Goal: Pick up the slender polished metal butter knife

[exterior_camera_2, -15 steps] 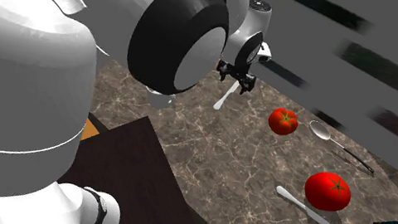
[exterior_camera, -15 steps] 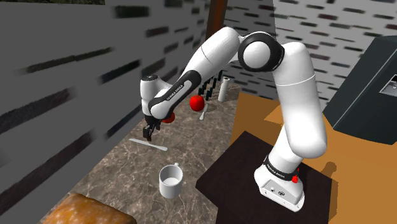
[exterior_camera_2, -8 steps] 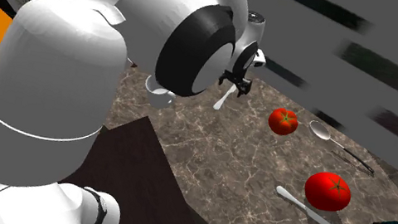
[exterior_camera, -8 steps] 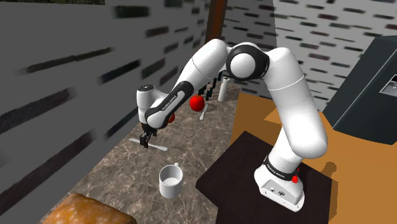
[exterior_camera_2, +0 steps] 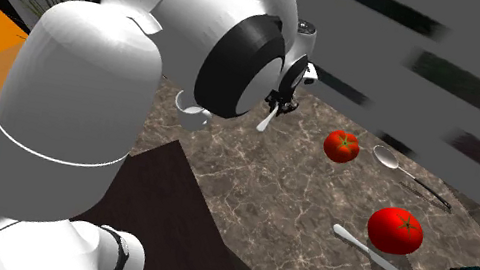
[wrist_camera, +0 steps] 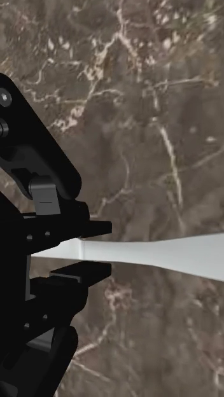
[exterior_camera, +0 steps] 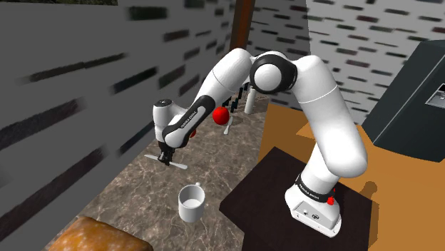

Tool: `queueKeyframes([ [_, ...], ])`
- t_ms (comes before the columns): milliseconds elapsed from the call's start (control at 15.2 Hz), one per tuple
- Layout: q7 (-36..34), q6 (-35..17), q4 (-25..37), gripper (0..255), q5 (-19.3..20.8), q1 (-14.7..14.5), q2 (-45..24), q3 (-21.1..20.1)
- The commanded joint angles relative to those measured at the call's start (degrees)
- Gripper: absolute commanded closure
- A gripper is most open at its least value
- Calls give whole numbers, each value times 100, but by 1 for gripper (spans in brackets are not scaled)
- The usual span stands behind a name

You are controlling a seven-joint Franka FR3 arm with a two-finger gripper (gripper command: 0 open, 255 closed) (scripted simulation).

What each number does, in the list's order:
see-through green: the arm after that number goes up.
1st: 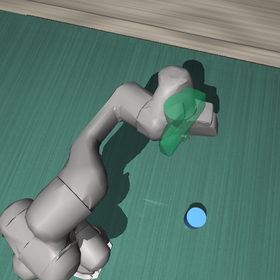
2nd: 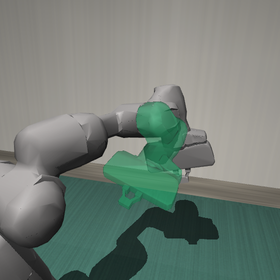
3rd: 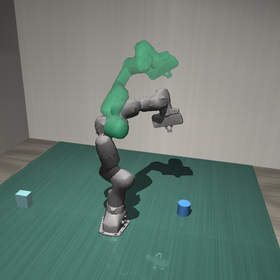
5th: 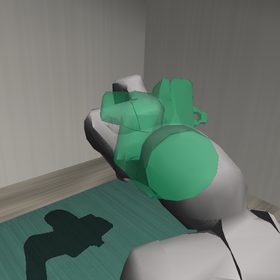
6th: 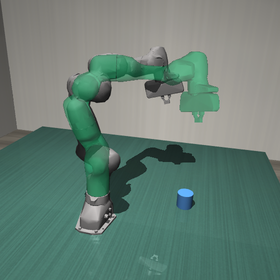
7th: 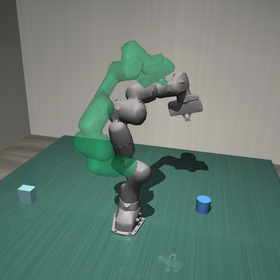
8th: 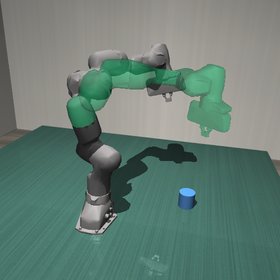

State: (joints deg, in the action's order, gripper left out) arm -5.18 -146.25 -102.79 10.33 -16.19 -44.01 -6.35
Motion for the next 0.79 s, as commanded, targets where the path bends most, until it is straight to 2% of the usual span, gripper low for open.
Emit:
queueKeyframes([
  [0, 0, -4, 0, 255, 3, 10, -12, 15],
  [330, -4, -2, -5, 255, 3, 7, -5, 13],
  [726, 37, 257, -137, 255, -50, 52, 385, -46],
])
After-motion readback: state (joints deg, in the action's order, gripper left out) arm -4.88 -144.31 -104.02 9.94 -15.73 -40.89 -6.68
